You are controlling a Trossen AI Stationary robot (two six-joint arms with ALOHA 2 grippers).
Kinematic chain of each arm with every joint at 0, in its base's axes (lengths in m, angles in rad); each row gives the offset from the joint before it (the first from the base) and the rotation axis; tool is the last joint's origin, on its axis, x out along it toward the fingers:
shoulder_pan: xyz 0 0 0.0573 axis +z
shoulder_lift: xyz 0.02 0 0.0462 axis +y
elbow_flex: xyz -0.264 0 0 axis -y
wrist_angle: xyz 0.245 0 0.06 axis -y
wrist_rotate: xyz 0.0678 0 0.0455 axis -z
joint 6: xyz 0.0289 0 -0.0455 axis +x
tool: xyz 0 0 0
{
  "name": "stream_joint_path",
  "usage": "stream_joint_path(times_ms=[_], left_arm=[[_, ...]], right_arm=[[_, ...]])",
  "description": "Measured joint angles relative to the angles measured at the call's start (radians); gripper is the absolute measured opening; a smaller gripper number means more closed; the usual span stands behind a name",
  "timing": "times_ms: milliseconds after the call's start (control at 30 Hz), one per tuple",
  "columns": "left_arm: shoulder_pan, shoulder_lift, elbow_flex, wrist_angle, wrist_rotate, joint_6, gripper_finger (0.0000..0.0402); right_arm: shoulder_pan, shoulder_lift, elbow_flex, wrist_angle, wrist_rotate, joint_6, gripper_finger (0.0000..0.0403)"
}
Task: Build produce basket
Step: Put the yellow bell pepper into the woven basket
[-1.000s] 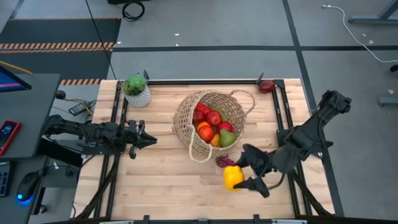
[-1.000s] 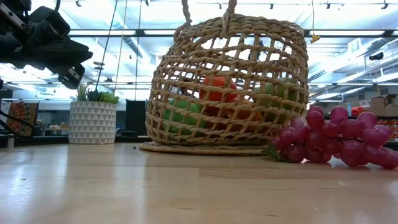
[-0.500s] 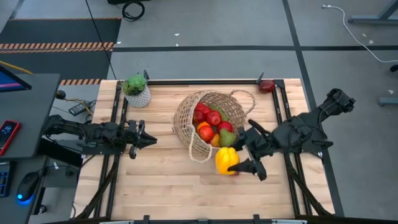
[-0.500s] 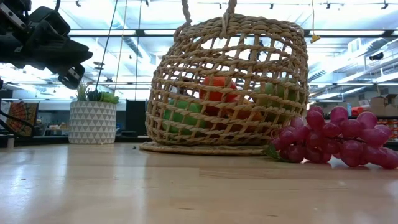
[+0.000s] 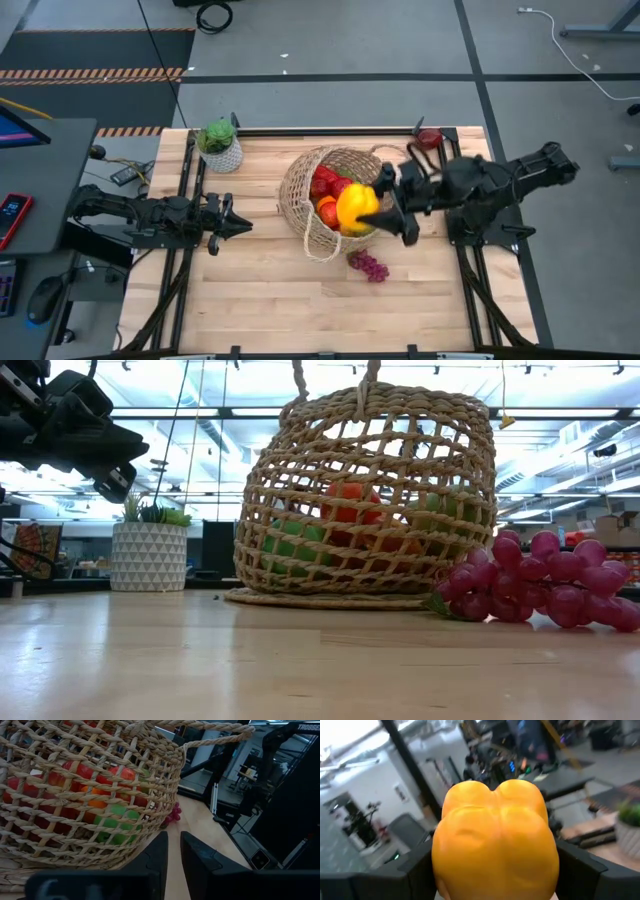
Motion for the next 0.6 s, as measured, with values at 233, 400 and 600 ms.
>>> stream_joint_path(times_ms=[233, 400, 600], left_arm=[[0.000, 0.000, 0.000, 0.000, 0.000, 0.000, 0.0063], [0.000, 0.000, 0.000, 0.000, 0.000, 0.000, 0.0062], [0.000, 0.000, 0.000, 0.000, 0.000, 0.000, 0.0058]], right_arm=[[-0.085, -0.006, 0.000, 0.124, 0.000, -0.034, 0.0308], [-0.133, -0.006, 0.000, 0.164, 0.029, -0.019, 0.0308], [-0.176, -0.003, 0.000, 0.274, 0.031, -0.013, 0.0308]])
